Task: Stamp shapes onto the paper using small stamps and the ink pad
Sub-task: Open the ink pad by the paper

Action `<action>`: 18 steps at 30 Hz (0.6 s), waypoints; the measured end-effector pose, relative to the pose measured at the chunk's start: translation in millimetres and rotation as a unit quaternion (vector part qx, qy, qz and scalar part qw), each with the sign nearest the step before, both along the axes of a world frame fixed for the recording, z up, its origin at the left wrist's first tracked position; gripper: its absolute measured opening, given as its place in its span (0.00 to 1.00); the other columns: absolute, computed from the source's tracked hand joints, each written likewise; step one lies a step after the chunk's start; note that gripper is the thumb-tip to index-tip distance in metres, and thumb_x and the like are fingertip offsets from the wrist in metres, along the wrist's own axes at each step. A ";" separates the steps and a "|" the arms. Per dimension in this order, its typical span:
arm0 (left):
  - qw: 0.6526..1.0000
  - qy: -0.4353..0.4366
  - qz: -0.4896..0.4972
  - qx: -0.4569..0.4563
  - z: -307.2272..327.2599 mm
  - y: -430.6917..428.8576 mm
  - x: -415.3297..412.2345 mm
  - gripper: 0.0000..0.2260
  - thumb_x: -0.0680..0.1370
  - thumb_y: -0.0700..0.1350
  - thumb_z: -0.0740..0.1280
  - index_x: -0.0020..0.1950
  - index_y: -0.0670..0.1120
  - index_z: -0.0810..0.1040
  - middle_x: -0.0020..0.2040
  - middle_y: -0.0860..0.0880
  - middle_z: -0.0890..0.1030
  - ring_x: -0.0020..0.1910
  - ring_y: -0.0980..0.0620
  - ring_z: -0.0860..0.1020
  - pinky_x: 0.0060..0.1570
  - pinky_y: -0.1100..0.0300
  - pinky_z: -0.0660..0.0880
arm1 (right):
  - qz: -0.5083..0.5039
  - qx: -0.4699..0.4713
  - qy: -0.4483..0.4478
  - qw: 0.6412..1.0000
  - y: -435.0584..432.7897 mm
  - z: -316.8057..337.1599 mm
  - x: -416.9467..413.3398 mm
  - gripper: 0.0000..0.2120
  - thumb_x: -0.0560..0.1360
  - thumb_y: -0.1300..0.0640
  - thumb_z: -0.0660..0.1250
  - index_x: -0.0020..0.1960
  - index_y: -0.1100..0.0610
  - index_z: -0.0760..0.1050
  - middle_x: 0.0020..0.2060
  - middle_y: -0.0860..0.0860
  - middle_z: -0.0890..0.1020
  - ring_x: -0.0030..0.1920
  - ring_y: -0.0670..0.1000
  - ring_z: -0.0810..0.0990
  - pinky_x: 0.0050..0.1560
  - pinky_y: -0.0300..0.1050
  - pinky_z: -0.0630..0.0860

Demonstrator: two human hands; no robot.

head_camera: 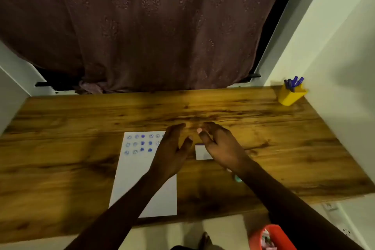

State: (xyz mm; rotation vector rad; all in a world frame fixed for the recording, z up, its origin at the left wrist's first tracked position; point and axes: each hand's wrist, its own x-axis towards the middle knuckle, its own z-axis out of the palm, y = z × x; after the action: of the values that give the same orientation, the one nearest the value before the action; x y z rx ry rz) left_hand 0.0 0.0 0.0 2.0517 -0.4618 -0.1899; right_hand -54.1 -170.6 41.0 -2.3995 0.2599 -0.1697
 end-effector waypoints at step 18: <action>0.957 0.232 0.010 0.177 -60.4 -60.0 2.2 0.28 0.83 0.50 0.65 0.81 0.44 0.63 0.79 0.42 0.69 0.77 0.41 0.69 0.75 0.46 0.68 | 0.012 -0.105 0.255 0.961 -80.2 -82.2 36.0 0.25 0.75 0.46 0.73 0.64 0.60 0.75 0.58 0.57 0.81 0.55 0.55 0.81 0.48 0.47 0.81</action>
State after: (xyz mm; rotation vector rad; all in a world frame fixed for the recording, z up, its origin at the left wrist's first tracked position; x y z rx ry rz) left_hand 2.2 -60.0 -60.4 2.2598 -0.1181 -0.7708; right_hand -18.1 -250.8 -41.2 -2.6216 0.4663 0.4624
